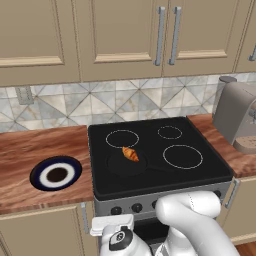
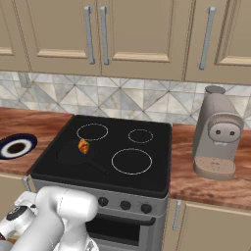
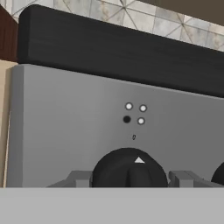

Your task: Pick the croissant and place it on the pan. Then turn on the stove to warm the croissant.

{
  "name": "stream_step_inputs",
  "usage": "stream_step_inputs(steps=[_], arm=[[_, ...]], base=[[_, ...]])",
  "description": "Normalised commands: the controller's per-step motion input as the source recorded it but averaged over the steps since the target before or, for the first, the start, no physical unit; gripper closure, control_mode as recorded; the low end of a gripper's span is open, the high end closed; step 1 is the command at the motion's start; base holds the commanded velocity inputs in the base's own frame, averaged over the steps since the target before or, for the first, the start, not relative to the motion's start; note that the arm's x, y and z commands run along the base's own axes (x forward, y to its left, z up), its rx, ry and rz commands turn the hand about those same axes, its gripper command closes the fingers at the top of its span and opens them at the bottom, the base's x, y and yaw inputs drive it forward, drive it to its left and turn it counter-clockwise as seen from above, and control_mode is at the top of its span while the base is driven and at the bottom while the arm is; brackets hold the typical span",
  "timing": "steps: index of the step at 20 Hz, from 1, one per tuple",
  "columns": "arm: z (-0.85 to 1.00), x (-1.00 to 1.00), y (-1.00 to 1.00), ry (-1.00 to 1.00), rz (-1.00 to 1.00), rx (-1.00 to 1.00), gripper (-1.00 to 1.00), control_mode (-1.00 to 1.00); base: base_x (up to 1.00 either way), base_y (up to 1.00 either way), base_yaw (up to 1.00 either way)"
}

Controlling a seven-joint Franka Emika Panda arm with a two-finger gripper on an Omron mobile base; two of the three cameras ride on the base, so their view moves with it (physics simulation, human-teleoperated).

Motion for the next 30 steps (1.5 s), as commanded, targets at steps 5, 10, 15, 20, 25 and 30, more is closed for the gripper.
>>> stream_step_inputs(steps=[5, 10, 15, 20, 25, 30], arm=[[-0.16, 0.08, 0.00, 0.00, 0.13, 0.00, 1.00, -1.00], [-0.18, 0.02, 0.00, 0.00, 0.18, 0.00, 1.00, -1.00], [-0.24, 0.03, 0.00, 0.03, 0.18, 0.00, 1.00, -1.00], [-0.26, 0.00, 0.00, 0.06, 0.18, 0.00, 1.00, -1.00], [-0.25, 0.00, 0.00, 0.06, 0.20, 0.00, 1.00, -1.00], [-0.23, 0.00, 0.00, 0.04, 0.25, 0.00, 1.00, -1.00]], base=[[0.00, 0.00, 0.00], [0.00, 0.00, 0.00], [0.00, 0.00, 0.00], [0.00, 0.00, 0.00], [0.00, 0.00, 0.00], [0.00, 0.00, 0.00]])
